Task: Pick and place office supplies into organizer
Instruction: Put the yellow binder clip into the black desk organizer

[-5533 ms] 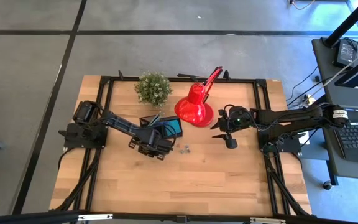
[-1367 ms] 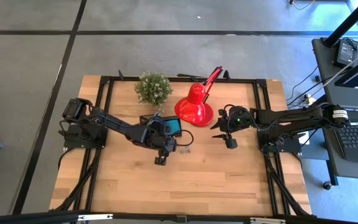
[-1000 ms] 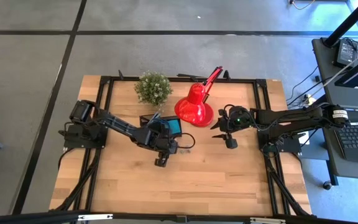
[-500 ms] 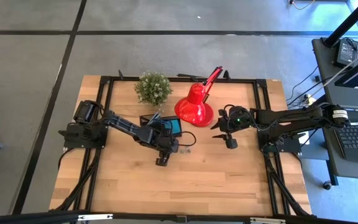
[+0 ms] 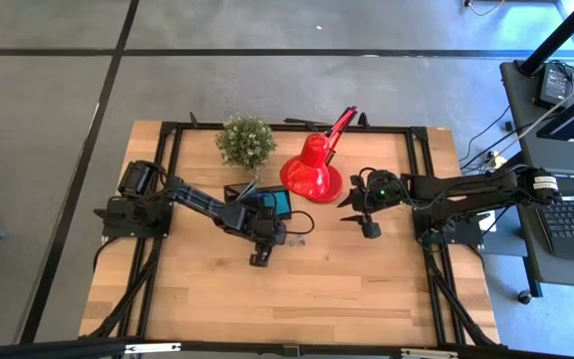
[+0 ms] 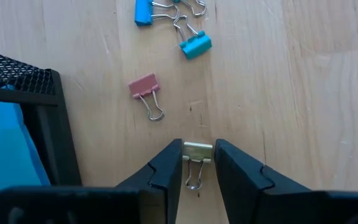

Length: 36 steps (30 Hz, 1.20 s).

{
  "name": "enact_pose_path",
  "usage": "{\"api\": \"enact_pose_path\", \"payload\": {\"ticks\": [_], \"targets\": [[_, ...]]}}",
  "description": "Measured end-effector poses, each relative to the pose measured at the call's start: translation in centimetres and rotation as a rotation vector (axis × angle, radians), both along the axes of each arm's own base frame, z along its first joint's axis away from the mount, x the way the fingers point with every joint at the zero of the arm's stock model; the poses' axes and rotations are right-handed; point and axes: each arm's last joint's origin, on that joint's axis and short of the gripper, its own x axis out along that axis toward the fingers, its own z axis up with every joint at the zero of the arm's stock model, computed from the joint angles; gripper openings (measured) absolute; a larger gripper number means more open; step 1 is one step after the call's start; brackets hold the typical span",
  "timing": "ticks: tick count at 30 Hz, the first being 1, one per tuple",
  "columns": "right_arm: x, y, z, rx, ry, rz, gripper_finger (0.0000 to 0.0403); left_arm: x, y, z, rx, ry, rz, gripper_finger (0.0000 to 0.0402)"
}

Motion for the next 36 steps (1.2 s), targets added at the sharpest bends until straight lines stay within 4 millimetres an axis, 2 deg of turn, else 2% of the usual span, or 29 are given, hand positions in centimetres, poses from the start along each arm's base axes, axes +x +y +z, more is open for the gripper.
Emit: {"api": "enact_pose_path", "payload": {"ticks": [12,19,22,25,31,36], "targets": [[0.0,0.0,0.0,0.000,0.000,0.001,0.0195,-0.1,-0.2,-0.1,0.012,0.003,-0.002,0.0060],[0.0,0.0,0.0,0.000,0.000,0.000,0.0195,-0.1,-0.4,0.2,0.019,-0.008,-0.005,0.0056],[0.0,0.0,0.0,0.000,0.000,0.001,0.0195,0.0,-0.5,0.8,0.028,-0.010,-0.004,0.0055],[0.0,0.0,0.0,0.000,0.000,0.000,0.0195,0.6,-0.7,2.3,0.015,-0.070,-0.003,0.0055],[0.0,0.0,0.0,-0.001,0.000,0.001,0.0195,0.5,-0.7,4.0,-0.059,-0.066,0.128,0.0054],[0.0,0.0,0.0,-0.001,0.000,0.000,0.0195,-0.5,-0.8,4.3,-0.077,0.074,0.250,0.0054]]}}
